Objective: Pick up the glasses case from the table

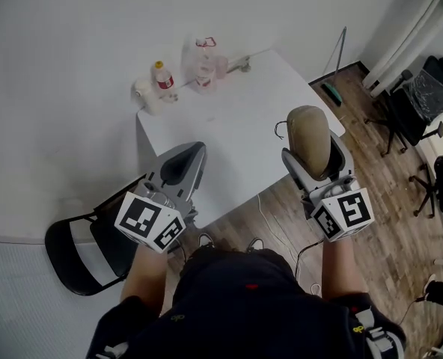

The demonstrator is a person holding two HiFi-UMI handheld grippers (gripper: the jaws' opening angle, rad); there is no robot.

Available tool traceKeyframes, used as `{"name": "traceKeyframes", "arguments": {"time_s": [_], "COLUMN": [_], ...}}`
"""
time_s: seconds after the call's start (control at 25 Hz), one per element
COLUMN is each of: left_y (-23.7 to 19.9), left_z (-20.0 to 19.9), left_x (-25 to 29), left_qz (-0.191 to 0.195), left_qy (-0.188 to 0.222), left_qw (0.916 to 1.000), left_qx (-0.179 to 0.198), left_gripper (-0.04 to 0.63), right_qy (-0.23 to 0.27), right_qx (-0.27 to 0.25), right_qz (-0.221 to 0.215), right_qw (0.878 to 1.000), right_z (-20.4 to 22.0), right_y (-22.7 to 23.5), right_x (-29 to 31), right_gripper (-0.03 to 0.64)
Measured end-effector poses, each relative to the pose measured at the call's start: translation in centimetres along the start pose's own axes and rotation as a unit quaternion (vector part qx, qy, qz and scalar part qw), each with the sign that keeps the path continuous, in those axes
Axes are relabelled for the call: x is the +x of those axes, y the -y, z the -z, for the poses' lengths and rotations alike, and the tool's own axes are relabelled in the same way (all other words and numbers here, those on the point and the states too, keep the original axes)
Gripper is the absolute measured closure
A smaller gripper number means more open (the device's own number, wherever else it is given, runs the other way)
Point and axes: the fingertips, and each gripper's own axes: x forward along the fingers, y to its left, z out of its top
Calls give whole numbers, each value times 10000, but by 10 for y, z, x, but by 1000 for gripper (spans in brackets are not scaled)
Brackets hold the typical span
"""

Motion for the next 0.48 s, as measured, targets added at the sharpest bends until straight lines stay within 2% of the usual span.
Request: {"name": "traceKeyframes", "arguments": {"time_s": [0.48], "left_y": [10], "left_z": [-10], "left_x": [-3], "left_qz": [71], "left_qy": [15], "left_qw": [9999], "left_qx": [107], "left_gripper": [575], "right_qy": [89], "right_qx": [-377], "right_qz": [-54], "right_qw": [9992], "right_z": [-15], "right_y": [-11], "right_x": [-7], "right_gripper": [206]}}
